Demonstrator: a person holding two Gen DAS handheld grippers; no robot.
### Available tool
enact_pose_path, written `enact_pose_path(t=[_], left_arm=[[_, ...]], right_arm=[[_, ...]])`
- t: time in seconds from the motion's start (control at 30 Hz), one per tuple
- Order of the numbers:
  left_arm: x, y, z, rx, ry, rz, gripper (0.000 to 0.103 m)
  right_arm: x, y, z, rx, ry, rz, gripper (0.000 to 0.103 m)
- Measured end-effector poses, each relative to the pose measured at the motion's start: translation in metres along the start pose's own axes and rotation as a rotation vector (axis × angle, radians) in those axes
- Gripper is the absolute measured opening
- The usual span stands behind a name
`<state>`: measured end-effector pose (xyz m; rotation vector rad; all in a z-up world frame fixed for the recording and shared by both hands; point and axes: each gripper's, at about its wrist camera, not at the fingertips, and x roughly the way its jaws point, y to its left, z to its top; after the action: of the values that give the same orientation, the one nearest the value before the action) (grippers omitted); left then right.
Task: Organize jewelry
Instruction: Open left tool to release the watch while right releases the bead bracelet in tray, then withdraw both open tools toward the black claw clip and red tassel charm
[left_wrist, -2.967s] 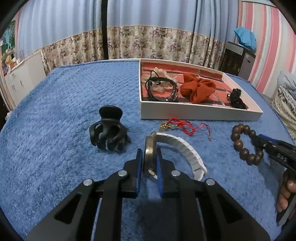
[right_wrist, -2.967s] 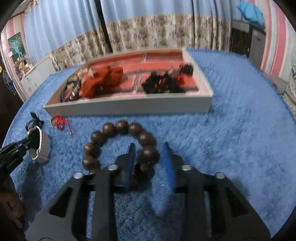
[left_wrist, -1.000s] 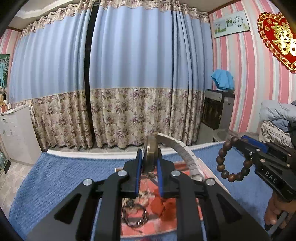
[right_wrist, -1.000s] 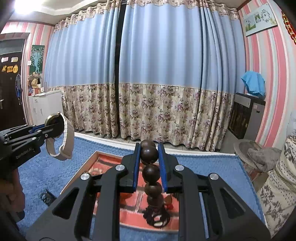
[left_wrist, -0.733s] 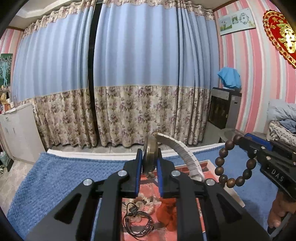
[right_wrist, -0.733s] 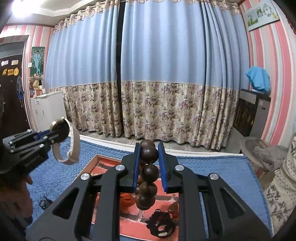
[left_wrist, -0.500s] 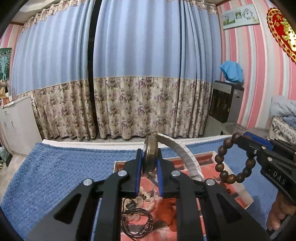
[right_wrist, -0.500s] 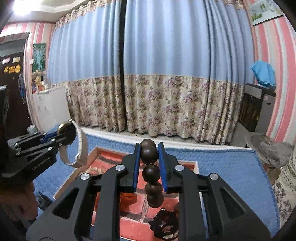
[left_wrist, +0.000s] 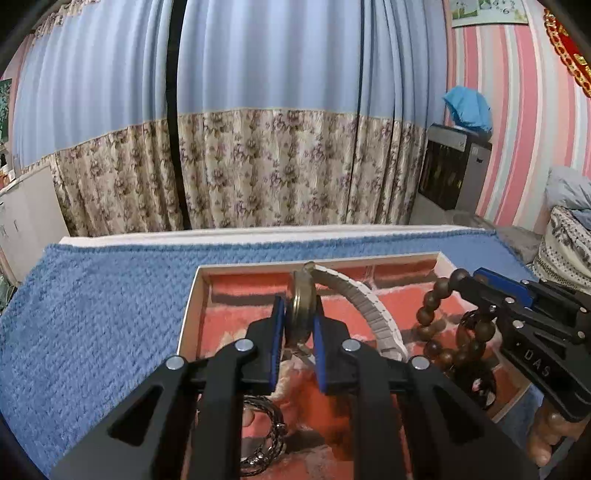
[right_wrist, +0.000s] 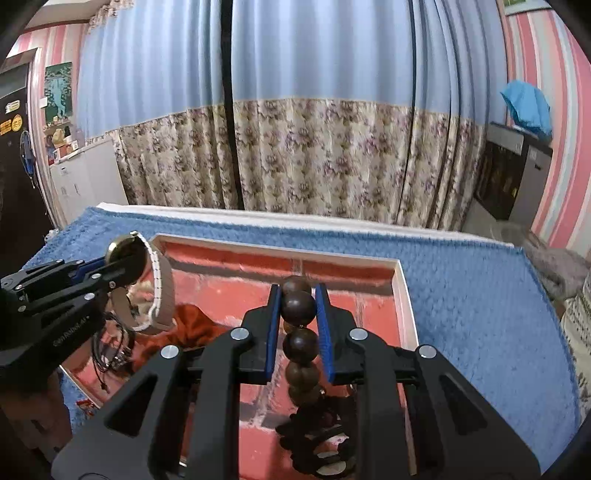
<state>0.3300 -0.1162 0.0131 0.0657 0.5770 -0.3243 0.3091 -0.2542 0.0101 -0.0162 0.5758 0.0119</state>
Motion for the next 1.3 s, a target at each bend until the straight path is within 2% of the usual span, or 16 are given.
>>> enact_pose_path(t=[0.3, 0.67, 0.73, 0.83, 1.1, 1.17, 1.2, 1.23, 1.3], left_arm=[[0.025, 0.001, -0.02, 0.002, 0.092, 0.011, 0.015], [0.032, 0.004, -0.025, 0.012, 0.101, 0.03, 0.016], [0.031, 0.003, -0.025, 0.009, 0.095, 0.029, 0.016], [0.027, 0.003, -0.022, 0.006, 0.079, 0.025, 0.016], [0.011, 0.006, -0.012, 0.002, 0.046, 0.018, 0.016], [0.001, 0.006, -0.006, 0.007, 0.023, 0.023, 0.026], [-0.005, 0.008, -0.004, 0.006, 0.008, 0.028, 0.043], [-0.015, 0.011, -0.001, 0.001, -0.018, 0.037, 0.052], [-0.035, 0.019, 0.003, -0.002, -0.048, 0.054, 0.052]], right_arm=[[0.013, -0.007, -0.011, 0.001, 0.04, -0.031, 0.02], [0.019, -0.018, -0.019, 0.011, 0.066, -0.095, 0.021], [0.02, -0.02, -0.019, 0.017, 0.066, -0.098, 0.023], [0.015, -0.022, -0.019, 0.025, 0.05, -0.101, 0.035], [0.003, -0.025, -0.011, 0.035, 0.021, -0.105, 0.039], [-0.003, -0.025, -0.005, 0.034, 0.005, -0.106, 0.042], [-0.009, -0.024, -0.001, 0.036, -0.01, -0.106, 0.043], [-0.015, -0.024, 0.003, 0.039, -0.023, -0.106, 0.045], [-0.028, -0.022, 0.009, 0.04, -0.051, -0.103, 0.047]])
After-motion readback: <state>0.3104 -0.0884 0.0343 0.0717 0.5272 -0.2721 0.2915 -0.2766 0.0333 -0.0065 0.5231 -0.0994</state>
